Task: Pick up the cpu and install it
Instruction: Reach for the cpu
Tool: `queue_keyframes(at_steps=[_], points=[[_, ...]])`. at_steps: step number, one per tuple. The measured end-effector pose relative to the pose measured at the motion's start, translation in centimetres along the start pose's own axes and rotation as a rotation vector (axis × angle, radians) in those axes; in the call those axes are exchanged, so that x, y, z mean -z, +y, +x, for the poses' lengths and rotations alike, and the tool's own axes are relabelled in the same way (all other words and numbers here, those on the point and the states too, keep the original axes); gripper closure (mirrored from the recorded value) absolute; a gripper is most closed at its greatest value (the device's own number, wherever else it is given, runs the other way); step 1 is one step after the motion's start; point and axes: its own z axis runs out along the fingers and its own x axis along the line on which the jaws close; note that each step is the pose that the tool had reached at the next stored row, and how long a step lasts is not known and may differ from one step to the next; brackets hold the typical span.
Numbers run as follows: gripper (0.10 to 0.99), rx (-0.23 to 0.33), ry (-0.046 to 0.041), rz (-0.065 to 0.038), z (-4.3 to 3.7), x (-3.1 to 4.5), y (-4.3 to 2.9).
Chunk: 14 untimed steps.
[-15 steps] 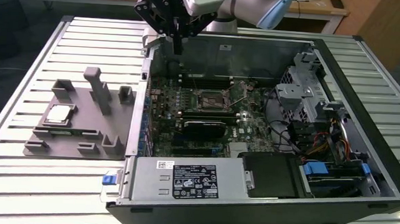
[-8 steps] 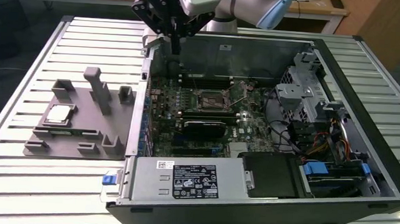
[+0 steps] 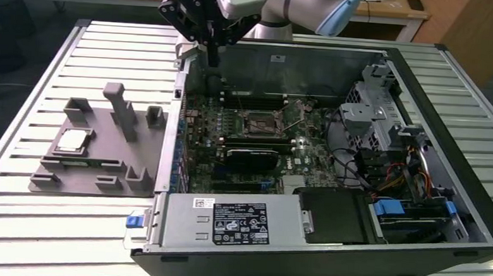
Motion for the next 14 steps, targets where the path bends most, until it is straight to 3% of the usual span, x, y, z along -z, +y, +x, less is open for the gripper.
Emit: queue_keyframes(at_steps=[14], points=[[0.980, 0.000, 0.0000, 0.000, 0.89, 0.03, -0.07]])
